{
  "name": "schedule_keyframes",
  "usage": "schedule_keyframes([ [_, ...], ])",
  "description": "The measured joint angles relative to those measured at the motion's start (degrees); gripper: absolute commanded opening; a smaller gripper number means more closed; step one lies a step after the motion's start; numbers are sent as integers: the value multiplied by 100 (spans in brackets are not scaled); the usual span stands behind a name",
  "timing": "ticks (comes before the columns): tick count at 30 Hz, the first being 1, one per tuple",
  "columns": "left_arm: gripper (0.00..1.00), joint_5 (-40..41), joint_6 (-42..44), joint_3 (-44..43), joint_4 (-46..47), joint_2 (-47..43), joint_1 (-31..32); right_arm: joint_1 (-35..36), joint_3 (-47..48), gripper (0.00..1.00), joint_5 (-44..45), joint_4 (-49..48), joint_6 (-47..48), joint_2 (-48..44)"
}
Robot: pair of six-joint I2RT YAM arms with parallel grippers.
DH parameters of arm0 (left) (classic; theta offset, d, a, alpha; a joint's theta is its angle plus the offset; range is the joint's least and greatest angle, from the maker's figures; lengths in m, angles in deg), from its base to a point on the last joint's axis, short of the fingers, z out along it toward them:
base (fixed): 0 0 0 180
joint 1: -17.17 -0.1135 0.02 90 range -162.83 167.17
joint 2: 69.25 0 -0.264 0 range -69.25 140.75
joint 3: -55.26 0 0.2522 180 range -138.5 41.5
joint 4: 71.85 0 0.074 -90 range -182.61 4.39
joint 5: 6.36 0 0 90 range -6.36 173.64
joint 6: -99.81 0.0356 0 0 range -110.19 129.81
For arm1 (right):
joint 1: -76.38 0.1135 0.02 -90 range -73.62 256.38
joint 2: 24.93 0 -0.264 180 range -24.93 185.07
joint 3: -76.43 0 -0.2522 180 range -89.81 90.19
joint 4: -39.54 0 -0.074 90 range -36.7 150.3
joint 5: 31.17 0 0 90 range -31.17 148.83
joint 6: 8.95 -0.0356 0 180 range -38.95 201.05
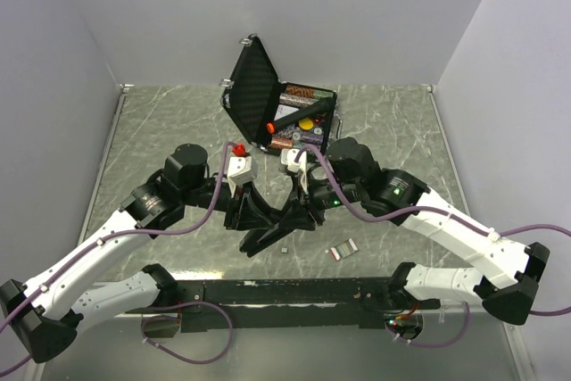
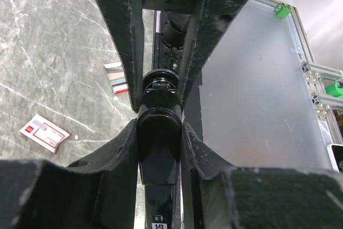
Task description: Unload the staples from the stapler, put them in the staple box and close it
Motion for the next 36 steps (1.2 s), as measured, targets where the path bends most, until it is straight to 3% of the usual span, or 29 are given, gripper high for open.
schedule_keyframes([
  [4,1,0,-59,2,26,-17,0,0,-13,21,-59,-15,0,-2],
  [7,1,-22,-107,46,55,-68,0,11,-61,0,-136,-81,-11,-20],
  [27,1,352,-1167,210,916,-682,146,101,-1703,0,-240,-2500,-866,-1246],
  [36,1,564,-1506,199,1403,-1150,42,188,-2260,0,-485,-1969,-940,-1493],
])
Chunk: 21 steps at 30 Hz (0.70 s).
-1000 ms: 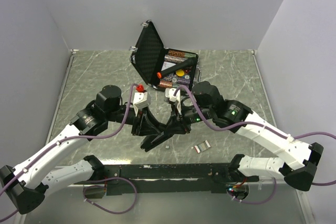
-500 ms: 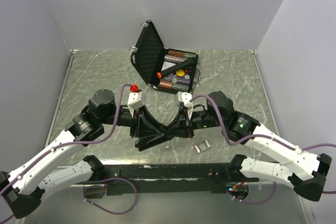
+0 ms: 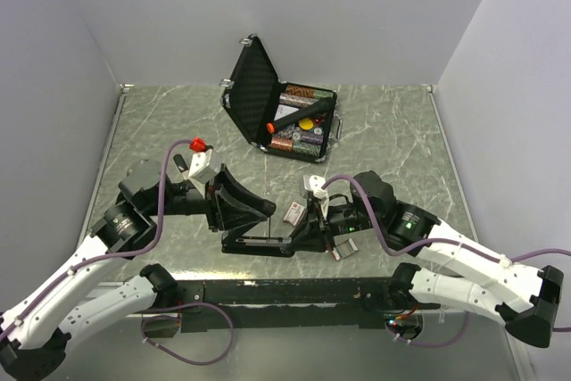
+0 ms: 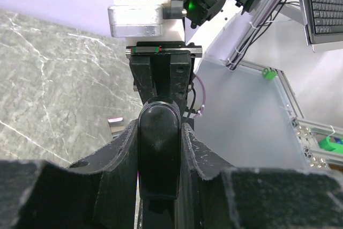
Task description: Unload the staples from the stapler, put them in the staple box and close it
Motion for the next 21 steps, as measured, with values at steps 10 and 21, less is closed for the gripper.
schedule_keyframes([
  [10,1,-2,-101,-4,151,256,0,0,199,0,166,356,0,94],
  [21,1,39,15,271,302,345,2,11,708,14,796,1040,46,129],
])
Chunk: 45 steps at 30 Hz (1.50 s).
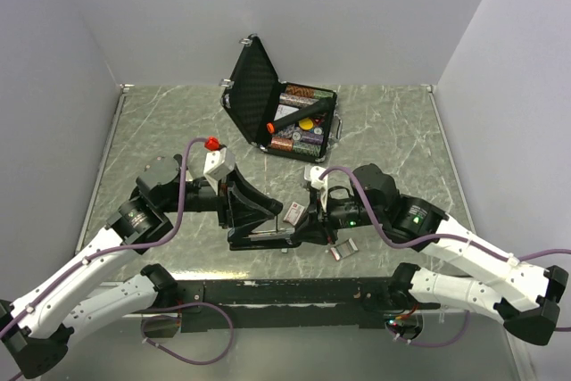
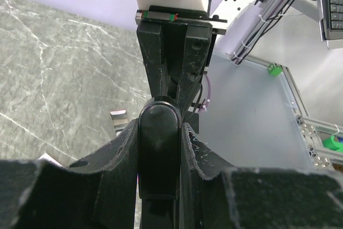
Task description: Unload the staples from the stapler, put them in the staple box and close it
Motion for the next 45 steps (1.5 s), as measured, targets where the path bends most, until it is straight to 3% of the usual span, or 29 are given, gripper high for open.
schedule_keyframes([
  [8,1,151,57,28,26,-35,9,22,310,37,365,350,96,31],
  [13,1,461,114,28,13,-57,9,22,566,43,684,610,149,-24],
  [18,1,807,162,28,-48,-26,2,24,848,43,925,793,153,-103],
  [22,1,962,160,44,-46,20,-7,26,999,36,1174,809,142,-79],
  [27,1,1126,155,68,-46,90,-7,26,1220,2,1591,763,46,136],
  [28,1,1169,151,68,-44,105,-7,26,1270,0,1696,737,9,210],
  [45,1,1626,-166,90,238,278,-2,26,1432,0,2319,-20,-221,1051],
])
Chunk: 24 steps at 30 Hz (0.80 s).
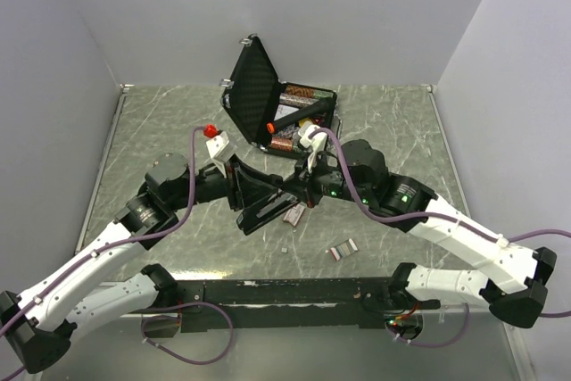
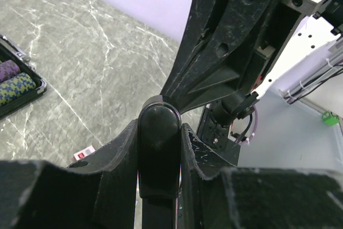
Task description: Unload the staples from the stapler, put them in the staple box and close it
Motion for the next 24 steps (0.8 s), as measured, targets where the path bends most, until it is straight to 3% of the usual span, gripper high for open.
schedule_keyframes([
  [8,1,227,-258,96,149,-9,2,0,-356,0,175,-446,-85,76],
  [24,1,1665,-822,472,212,-164,57,-2,-1561,0,400,-1628,-575,280],
])
